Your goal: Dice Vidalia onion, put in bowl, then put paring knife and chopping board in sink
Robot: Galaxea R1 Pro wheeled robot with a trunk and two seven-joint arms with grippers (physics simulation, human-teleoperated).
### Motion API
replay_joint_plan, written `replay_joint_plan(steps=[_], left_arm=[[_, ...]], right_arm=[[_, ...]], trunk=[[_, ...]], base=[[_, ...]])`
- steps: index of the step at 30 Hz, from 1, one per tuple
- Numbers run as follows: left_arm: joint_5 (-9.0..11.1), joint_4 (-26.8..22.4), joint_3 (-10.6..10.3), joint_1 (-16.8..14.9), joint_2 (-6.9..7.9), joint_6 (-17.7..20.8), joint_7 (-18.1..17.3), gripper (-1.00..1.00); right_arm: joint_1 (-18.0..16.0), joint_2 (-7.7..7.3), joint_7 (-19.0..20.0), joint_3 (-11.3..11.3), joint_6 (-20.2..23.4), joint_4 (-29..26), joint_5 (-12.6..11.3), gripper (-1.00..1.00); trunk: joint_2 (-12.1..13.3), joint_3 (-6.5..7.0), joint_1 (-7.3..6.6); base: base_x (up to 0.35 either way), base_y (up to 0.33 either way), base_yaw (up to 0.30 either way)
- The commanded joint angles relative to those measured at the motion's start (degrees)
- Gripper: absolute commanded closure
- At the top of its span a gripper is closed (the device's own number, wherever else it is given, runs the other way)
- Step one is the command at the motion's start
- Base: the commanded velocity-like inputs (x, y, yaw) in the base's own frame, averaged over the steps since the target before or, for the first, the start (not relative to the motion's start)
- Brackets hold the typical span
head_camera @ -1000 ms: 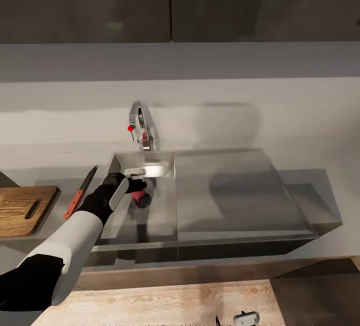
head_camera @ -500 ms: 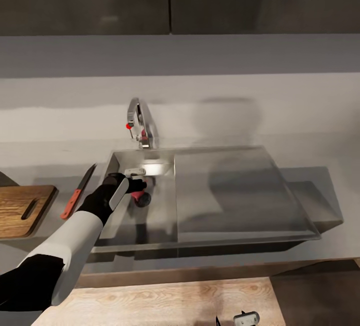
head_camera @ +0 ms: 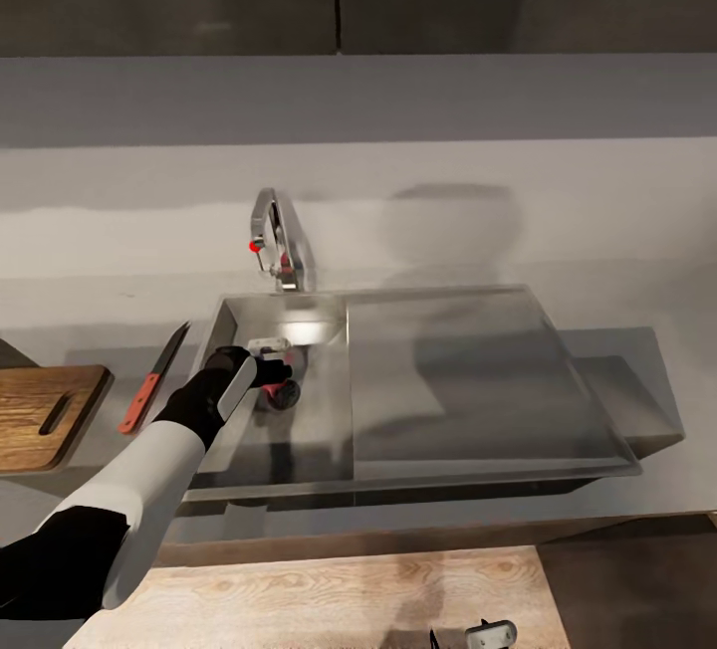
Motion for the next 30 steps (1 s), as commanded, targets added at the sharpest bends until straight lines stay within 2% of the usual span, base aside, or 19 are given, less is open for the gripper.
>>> replay_joint_plan(steps=[1,21,22,26,30], left_arm=[[0.6,0.0,-0.2,0.0,0.03,0.2,0.5,-1.00],[0.6,0.1,-0.2,-0.1,0.03,0.2,0.5,-1.00],[0.6,0.1,-0.2,-0.1,0.03,0.2,0.5,1.00],[0.6,0.8,-0.2,0.0,0.03,-2.6,0.5,1.00],[0.6,1.4,-0.2,0.0,0.03,-3.6,0.5,1.00]], right_arm=[[0.0,0.02,-0.4,-0.3,-0.1,0.1,0.6,-1.00],[0.0,0.02,-0.4,-0.3,-0.1,0.1,0.6,-1.00],[0.0,0.02,-0.4,-0.3,-0.1,0.1,0.6,-1.00],[0.0,0.02,-0.4,-0.3,-0.1,0.1,0.6,-1.00],[0.0,0.02,-0.4,-0.3,-0.1,0.1,0.6,-1.00]], trunk=[[-0.1,-0.09,0.03],[-0.1,-0.54,0.03],[-0.1,-0.54,0.03],[-0.1,-0.54,0.03],[-0.1,-0.54,0.03]], base=[[0.000,0.000,0.000],[0.000,0.000,0.000],[0.000,0.000,0.000],[0.000,0.000,0.000],[0.000,0.000,0.000]])
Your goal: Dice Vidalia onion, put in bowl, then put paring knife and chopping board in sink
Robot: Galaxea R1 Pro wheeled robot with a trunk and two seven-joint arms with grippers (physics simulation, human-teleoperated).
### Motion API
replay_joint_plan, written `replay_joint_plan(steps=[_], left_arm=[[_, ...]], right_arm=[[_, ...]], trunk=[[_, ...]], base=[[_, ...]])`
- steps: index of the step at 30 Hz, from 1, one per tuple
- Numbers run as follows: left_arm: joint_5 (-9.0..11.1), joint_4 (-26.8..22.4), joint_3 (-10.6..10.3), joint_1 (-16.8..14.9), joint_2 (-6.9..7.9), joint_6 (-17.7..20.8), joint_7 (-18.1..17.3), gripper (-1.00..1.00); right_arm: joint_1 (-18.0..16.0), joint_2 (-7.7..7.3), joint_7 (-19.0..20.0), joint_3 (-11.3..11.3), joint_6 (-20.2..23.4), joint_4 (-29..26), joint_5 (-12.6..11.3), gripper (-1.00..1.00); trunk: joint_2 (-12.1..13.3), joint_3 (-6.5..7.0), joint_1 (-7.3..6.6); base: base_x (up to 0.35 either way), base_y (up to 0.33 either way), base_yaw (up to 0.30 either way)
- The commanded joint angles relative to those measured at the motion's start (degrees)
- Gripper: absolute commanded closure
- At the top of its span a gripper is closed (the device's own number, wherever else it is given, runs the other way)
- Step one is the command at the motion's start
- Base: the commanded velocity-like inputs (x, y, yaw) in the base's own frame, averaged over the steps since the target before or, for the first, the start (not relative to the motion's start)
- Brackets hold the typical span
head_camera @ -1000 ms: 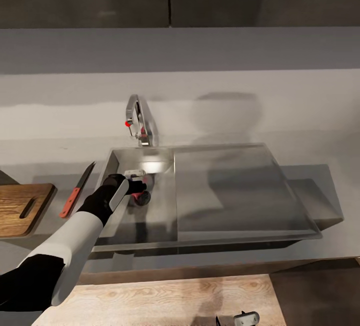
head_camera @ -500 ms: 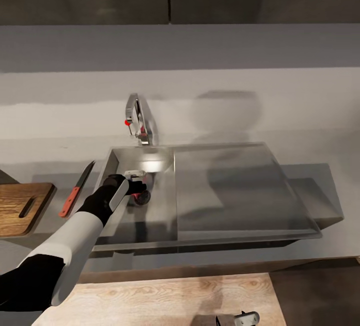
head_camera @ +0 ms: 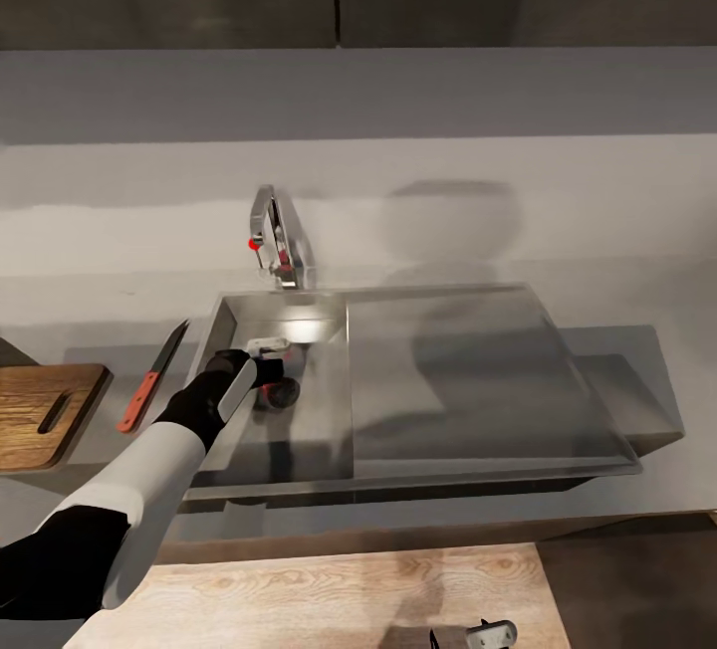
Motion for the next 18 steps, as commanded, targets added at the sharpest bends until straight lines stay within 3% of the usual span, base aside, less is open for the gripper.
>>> replay_joint_plan(steps=[1,9,13,14,18], left_arm=[[0.4,0.0,-0.2,0.0,0.05,0.2,0.5,1.00],[0.4,-2.3,-0.2,0.0,0.00,0.2,0.6,1.00],[0.5,-9.9,-0.2,0.0,-0.04,1.3,0.8,1.00],[0.5,-13.6,-0.2,0.0,-0.04,3.6,0.9,1.00],[0.5,-19.7,-0.2,0.0,0.06,7.6,0.9,1.00]], right_arm=[[0.0,0.02,-0.4,-0.3,-0.1,0.1,0.6,-1.00],[0.0,0.02,-0.4,-0.3,-0.1,0.1,0.6,-1.00],[0.0,0.02,-0.4,-0.3,-0.1,0.1,0.6,-1.00],[0.0,0.02,-0.4,-0.3,-0.1,0.1,0.6,-1.00],[0.0,0.02,-0.4,-0.3,-0.1,0.1,0.7,-1.00]], trunk=[[-0.1,-0.09,0.03],[-0.1,-0.09,0.03],[-0.1,-0.09,0.03],[-0.1,-0.09,0.03],[-0.1,-0.09,0.03]], base=[[0.000,0.000,0.000],[0.000,0.000,0.000],[0.000,0.000,0.000],[0.000,0.000,0.000],[0.000,0.000,0.000]])
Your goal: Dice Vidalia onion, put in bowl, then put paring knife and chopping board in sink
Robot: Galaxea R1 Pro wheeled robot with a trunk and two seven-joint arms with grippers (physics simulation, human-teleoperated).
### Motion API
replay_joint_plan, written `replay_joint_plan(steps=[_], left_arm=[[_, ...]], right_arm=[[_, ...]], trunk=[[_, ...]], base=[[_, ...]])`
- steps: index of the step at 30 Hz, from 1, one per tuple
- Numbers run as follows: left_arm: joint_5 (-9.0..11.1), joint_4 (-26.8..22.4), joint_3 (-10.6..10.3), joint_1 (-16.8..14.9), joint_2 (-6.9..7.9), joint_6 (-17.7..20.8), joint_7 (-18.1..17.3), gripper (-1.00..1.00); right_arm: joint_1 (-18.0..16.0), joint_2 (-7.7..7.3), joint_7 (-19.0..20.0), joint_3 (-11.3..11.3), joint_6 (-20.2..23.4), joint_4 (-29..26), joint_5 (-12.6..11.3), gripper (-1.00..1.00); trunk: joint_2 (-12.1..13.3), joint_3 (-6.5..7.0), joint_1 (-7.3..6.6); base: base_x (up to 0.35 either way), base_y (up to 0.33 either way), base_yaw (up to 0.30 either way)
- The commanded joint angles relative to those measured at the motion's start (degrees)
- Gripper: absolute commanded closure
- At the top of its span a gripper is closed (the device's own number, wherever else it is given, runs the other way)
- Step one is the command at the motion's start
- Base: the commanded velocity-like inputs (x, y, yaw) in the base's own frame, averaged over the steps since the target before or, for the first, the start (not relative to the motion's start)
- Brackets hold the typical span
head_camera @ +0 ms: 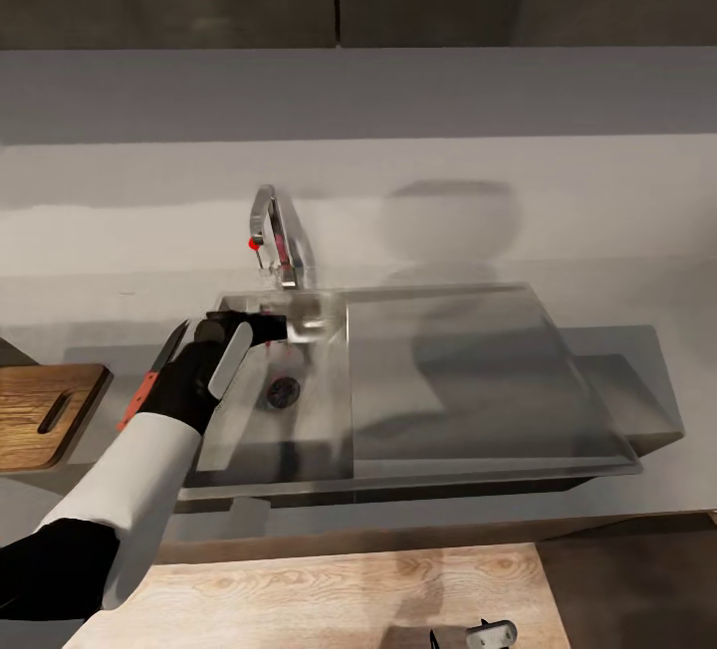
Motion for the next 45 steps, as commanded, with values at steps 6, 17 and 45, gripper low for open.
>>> replay_joint_plan(steps=[6,17,45], left_arm=[[0.6,-3.3,-0.1,0.0,0.17,1.0,0.5,1.00],[0.5,-6.1,0.0,0.0,0.75,1.1,0.6,1.00],[0.6,-20.0,0.3,0.0,3.15,13.0,0.6,1.00]], right_arm=[[0.0,0.01,-0.4,-0.3,-0.1,0.1,0.6,-1.00],[0.0,0.01,-0.4,-0.3,-0.1,0.1,0.7,-1.00],[0.0,0.01,-0.4,-0.3,-0.1,0.1,0.7,-1.00]], trunk=[[-0.1,-0.09,0.03],[-0.1,-0.09,0.03],[-0.1,-0.26,0.03]], base=[[0.000,0.000,0.000],[-0.229,0.000,0.000],[-0.208,0.184,0.181]])
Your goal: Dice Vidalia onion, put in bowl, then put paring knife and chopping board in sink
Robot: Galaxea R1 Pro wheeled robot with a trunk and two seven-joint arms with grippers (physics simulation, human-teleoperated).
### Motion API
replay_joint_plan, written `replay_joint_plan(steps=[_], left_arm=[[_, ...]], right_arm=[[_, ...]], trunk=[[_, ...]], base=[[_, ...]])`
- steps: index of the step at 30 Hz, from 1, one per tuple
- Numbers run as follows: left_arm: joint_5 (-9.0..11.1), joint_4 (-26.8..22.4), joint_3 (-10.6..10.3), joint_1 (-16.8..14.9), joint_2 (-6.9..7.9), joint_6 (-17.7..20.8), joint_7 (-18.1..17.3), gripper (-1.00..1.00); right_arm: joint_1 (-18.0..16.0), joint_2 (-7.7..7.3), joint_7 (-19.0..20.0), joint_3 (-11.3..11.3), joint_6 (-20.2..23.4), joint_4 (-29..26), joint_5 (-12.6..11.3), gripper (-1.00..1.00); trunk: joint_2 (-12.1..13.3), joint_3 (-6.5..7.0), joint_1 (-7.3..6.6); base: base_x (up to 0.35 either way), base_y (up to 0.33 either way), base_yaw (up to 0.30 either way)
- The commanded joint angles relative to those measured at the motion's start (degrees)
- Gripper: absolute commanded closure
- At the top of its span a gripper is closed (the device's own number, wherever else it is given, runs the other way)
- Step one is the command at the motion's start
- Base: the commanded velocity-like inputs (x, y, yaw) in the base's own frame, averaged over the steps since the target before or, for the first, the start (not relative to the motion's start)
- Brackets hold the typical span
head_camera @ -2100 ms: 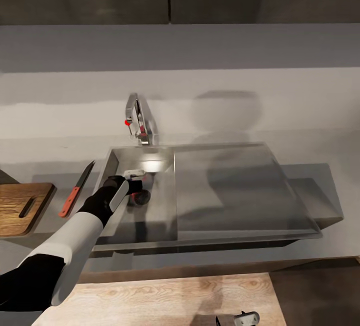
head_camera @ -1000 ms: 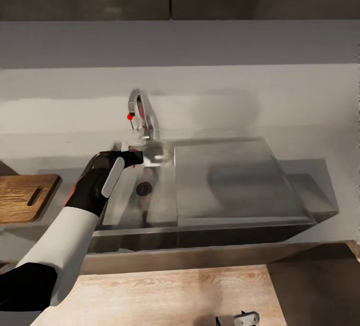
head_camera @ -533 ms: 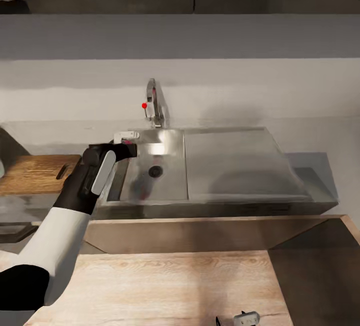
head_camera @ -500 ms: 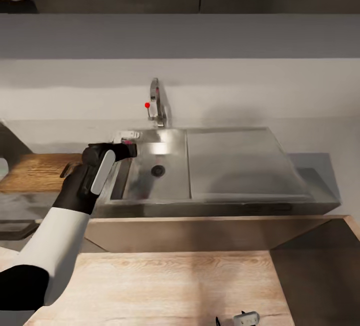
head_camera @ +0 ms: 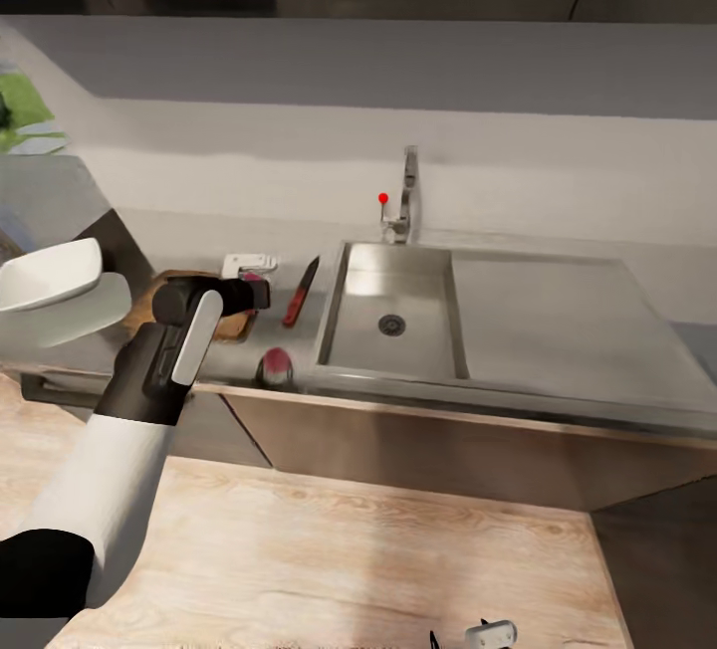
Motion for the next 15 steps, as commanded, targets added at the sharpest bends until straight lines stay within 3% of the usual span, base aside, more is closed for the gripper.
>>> replay_joint_plan(steps=[1,9,15], left_arm=[[0.6,0.0,-0.1,0.0,0.07,0.2,0.5,1.00],[0.6,0.2,-0.1,0.0,0.05,0.2,0.5,1.00],[0.6,0.2,-0.1,0.0,0.08,0.2,0.5,1.00]], right_arm=[[0.0,0.02,-0.4,-0.3,-0.2,0.1,0.6,-1.00],[0.0,0.00,-0.4,-0.3,-0.2,0.1,0.6,-1.00],[0.0,-0.06,-0.4,-0.3,-0.2,0.1,0.6,-1.00]], trunk=[[-0.1,-0.10,0.02],[-0.1,-0.11,0.02],[-0.1,-0.01,0.02]], base=[[-0.032,0.252,0.134],[0.058,0.240,0.021],[0.150,0.237,-0.110]])
